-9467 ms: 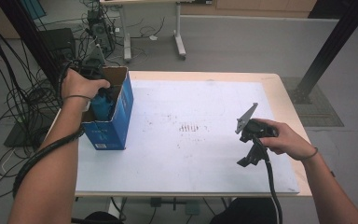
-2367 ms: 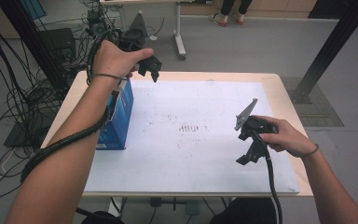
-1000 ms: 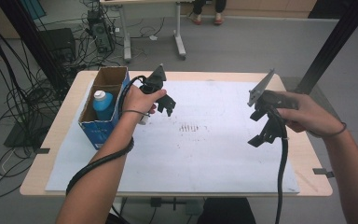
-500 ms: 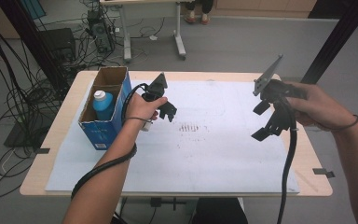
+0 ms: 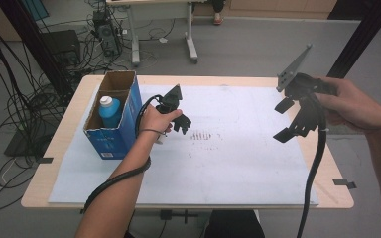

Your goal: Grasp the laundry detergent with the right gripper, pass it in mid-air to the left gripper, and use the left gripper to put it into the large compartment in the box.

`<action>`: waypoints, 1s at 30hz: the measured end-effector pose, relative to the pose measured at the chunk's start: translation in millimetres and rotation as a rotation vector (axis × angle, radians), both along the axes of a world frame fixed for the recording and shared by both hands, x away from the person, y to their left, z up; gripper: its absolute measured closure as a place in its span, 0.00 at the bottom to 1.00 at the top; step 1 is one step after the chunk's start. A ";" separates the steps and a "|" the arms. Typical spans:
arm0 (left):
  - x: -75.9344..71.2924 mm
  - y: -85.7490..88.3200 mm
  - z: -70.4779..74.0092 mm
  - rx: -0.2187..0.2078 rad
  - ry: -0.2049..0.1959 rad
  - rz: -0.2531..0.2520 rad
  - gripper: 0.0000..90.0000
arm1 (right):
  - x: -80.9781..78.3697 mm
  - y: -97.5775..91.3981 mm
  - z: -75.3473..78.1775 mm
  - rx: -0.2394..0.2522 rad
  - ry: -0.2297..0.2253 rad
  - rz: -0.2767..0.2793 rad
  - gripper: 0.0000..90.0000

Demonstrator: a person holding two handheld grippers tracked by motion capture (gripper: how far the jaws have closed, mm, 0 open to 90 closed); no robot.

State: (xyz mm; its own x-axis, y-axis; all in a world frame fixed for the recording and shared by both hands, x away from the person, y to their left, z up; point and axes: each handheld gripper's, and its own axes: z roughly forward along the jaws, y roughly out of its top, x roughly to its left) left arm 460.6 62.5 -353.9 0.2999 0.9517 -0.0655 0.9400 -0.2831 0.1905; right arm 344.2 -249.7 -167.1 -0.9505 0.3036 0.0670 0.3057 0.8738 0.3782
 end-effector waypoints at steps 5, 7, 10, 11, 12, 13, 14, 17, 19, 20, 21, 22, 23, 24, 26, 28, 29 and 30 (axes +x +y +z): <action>0.1 1.3 -3.9 -0.005 0.005 0.002 0.14 | -0.1 -1.1 -0.7 -0.002 -0.007 0.001 0.04; -0.2 2.4 -4.6 0.000 0.005 0.007 0.14 | -0.4 -1.7 -1.2 -0.006 -0.007 0.000 0.05; -1.1 3.2 -5.9 -0.001 0.005 0.011 0.14 | -0.5 -2.7 -1.6 -0.002 -0.005 -0.003 0.05; -1.4 3.1 -6.0 0.000 0.008 0.011 0.14 | -1.2 -2.7 -1.5 -0.005 -0.007 -0.006 0.04; -1.8 2.8 -6.5 0.003 0.011 0.007 0.14 | -1.5 -2.4 -1.6 -0.003 -0.014 0.001 0.04; -2.4 2.5 -6.9 -0.004 0.015 0.003 0.14 | -1.9 -2.1 -1.6 -0.002 -0.012 0.001 0.05; -3.1 2.0 -7.3 -0.007 0.016 -0.002 0.14 | -2.0 -1.7 -1.8 -0.003 -0.012 0.002 0.05; -4.4 0.8 -8.4 -0.007 0.021 -0.010 0.14 | -2.1 -0.9 -2.1 -0.003 -0.012 0.001 0.04; -4.7 0.1 -8.6 -0.007 0.024 -0.010 0.14 | -2.3 -0.2 -2.0 -0.004 -0.013 0.004 0.05; -4.9 -0.1 -8.6 -0.004 0.022 -0.012 0.14 | -2.6 0.2 -2.1 -0.004 -0.013 0.003 0.05; -5.0 -0.2 -8.2 0.000 0.016 -0.009 0.14 | -2.7 0.4 -2.3 -0.002 -0.013 0.007 0.05; -5.0 -0.2 -7.5 -0.002 0.018 -0.007 0.14 | -2.7 0.4 -2.5 -0.003 -0.014 0.006 0.05; -5.2 -0.5 -6.9 -0.009 0.018 -0.010 0.14 | -2.6 0.5 -2.8 -0.004 -0.016 0.005 0.05; -5.4 -0.7 -6.4 -0.009 0.013 -0.012 0.14 | -2.6 0.4 -2.9 -0.003 -0.013 0.006 0.05; -5.7 -1.5 -5.8 -0.008 0.015 -0.011 0.14 | -2.9 0.3 -2.9 -0.002 -0.015 0.004 0.05; -6.0 -1.8 -5.2 -0.008 0.015 -0.015 0.14 | -3.8 0.5 -2.7 -0.002 -0.015 0.009 0.05; -6.0 -2.0 -4.9 -0.009 0.015 -0.014 0.14 | -4.0 0.6 -2.5 -0.001 -0.015 0.007 0.04; -6.3 -2.7 -5.0 -0.014 0.015 -0.010 0.14 | -4.1 0.5 -2.4 0.002 -0.014 0.007 0.05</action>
